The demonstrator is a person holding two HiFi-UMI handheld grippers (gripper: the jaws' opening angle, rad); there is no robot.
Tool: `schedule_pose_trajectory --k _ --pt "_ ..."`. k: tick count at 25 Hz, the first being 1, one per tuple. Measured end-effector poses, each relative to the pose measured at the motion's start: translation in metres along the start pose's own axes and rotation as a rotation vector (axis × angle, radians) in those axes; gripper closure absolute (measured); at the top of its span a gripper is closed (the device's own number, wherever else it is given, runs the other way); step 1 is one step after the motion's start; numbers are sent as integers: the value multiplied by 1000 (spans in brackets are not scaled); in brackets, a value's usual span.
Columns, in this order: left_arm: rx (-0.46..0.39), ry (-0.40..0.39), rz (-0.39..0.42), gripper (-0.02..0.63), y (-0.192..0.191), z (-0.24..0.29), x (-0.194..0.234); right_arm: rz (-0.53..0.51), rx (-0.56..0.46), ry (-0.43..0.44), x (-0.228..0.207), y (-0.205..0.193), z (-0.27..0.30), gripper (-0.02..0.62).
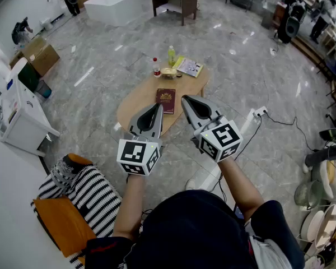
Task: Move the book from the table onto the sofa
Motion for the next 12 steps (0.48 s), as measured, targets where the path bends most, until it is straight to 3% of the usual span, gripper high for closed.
schedule_pose_trajectory --k 12 --pt "40 37 13 589 -15 38 0 50 1 60 -34 -23 9 580"
Point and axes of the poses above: the fingertips, and each gripper's own axes: z forward along the fingers, x to its left, y out of its top, the point moved 3 cm from there along -z, backward along the fingers, and after that the axes turned 10 degrees about -z, right-handed, at the moved point
